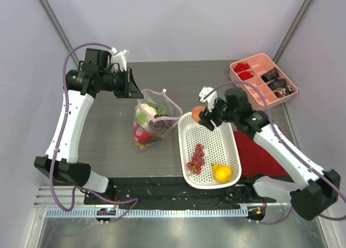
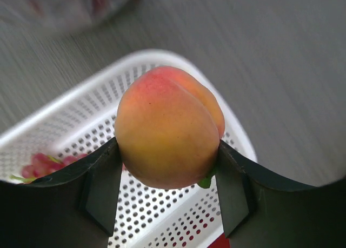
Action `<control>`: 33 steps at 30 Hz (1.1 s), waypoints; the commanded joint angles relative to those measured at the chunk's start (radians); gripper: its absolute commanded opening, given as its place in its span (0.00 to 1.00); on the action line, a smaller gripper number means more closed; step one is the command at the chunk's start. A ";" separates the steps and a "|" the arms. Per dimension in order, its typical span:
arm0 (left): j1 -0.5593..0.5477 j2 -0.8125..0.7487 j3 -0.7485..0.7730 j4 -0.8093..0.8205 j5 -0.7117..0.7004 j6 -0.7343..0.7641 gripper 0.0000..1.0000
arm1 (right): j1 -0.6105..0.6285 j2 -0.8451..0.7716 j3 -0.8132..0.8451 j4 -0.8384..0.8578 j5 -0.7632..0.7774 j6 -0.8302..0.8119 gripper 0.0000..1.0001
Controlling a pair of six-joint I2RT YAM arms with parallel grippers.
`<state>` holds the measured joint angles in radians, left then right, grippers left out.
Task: Place the food in the zip-top bag and seal the zipper
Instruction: Pick up the fake fruit from the bin, then place the fake fruit in the zipper food storage bag.
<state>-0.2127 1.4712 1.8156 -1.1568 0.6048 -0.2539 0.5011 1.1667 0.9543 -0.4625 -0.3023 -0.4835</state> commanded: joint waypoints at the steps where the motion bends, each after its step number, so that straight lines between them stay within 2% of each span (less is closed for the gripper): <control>1: 0.009 -0.005 0.014 0.034 0.033 0.016 0.00 | 0.002 -0.113 0.204 -0.108 -0.155 0.192 0.34; 7: 0.010 -0.005 0.014 0.042 0.043 0.012 0.00 | 0.054 0.003 0.495 -0.085 -0.235 0.319 0.32; 11: 0.009 -0.003 0.028 0.034 0.038 0.010 0.00 | 0.151 0.149 0.610 -0.071 -0.201 0.281 0.32; 17: 0.009 -0.011 0.024 0.031 0.041 0.010 0.00 | 0.307 0.281 0.713 -0.064 -0.075 0.206 0.32; 21: 0.009 -0.023 0.008 0.039 0.044 0.008 0.00 | 0.355 0.361 0.738 -0.061 0.058 0.192 0.33; 22: 0.010 -0.023 0.004 0.039 0.046 0.010 0.00 | 0.361 0.370 0.742 -0.059 0.081 0.189 0.36; 24: 0.009 -0.025 0.002 0.042 0.049 0.008 0.00 | 0.373 0.395 0.768 -0.076 0.124 0.186 0.57; 25: 0.009 -0.026 0.001 0.043 0.052 0.010 0.00 | 0.373 0.396 0.776 -0.083 0.127 0.187 0.74; 26: 0.010 -0.026 0.002 0.045 0.052 0.008 0.00 | 0.376 0.398 0.787 -0.097 0.127 0.192 0.80; 29: 0.009 -0.023 -0.004 0.051 0.058 0.005 0.00 | 0.378 0.386 0.837 -0.126 0.097 0.230 0.91; 33: 0.010 -0.022 -0.010 0.063 0.062 -0.001 0.00 | 0.375 0.334 0.856 -0.153 0.135 0.261 0.93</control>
<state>-0.2127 1.4708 1.8072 -1.1519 0.6308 -0.2543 0.8742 1.5814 1.7592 -0.6003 -0.2180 -0.2581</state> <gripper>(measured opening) 0.012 0.933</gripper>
